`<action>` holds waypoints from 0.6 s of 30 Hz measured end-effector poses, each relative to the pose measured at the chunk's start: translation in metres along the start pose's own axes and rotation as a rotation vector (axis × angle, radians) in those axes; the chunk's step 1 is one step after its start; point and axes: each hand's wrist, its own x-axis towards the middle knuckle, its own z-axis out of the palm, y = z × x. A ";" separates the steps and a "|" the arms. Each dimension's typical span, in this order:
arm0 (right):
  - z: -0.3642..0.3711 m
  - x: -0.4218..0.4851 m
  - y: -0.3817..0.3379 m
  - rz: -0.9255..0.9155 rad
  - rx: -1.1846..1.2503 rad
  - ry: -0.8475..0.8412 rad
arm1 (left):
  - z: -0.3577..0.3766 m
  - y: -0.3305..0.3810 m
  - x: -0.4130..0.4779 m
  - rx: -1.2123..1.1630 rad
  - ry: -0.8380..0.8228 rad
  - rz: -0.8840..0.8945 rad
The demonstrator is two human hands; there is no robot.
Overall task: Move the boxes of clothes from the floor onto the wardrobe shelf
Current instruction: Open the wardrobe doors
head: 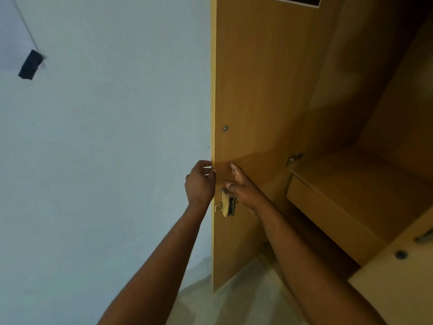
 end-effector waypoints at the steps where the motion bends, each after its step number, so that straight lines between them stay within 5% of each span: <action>1: 0.003 0.007 0.001 0.008 0.004 0.002 | -0.001 -0.001 0.007 -0.006 -0.002 -0.007; 18: 0.025 0.039 -0.010 0.046 0.101 0.085 | -0.002 -0.019 0.039 0.021 0.100 0.094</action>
